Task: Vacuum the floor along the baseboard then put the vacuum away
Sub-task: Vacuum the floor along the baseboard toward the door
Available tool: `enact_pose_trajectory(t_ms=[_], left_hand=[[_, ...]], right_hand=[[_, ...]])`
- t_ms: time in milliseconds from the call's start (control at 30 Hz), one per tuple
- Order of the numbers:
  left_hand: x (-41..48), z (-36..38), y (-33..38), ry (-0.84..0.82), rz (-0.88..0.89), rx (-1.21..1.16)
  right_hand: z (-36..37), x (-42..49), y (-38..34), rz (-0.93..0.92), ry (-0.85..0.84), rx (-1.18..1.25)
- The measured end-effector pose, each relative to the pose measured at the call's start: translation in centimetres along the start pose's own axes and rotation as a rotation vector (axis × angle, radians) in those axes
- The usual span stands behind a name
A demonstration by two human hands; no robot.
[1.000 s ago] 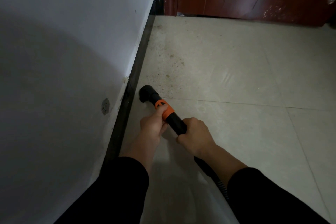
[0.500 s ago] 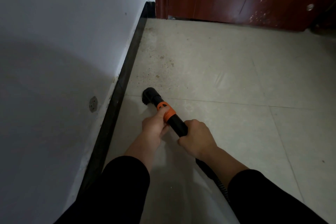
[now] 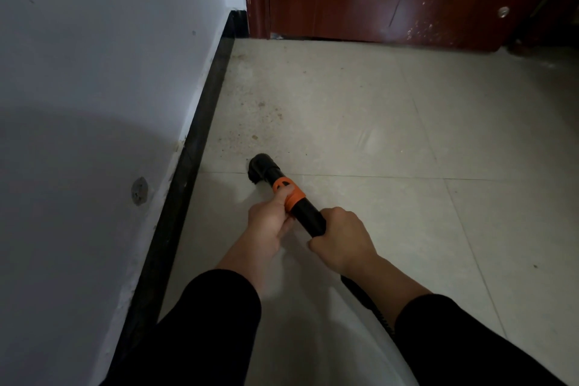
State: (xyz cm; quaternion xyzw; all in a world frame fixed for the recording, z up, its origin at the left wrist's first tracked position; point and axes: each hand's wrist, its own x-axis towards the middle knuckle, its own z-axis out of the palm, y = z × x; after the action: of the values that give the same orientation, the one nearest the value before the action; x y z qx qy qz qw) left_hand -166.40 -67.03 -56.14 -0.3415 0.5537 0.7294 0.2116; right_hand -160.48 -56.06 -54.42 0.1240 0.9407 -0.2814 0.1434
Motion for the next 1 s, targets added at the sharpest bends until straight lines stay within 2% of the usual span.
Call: enact_pose_trajectory(t_ms=[500, 1000], left_hand=[[0.8, 4.6, -0.7, -0.092, -0.024, 0.05], [0.5, 9.4, -1.8, -0.169, -0.062, 0.14]], right_hand=[[-1.8, 0.4, 2.8, 0.103, 0.082, 0.056], [-4.1, -0.2, 5.8, 0.211, 0.183, 0.007]])
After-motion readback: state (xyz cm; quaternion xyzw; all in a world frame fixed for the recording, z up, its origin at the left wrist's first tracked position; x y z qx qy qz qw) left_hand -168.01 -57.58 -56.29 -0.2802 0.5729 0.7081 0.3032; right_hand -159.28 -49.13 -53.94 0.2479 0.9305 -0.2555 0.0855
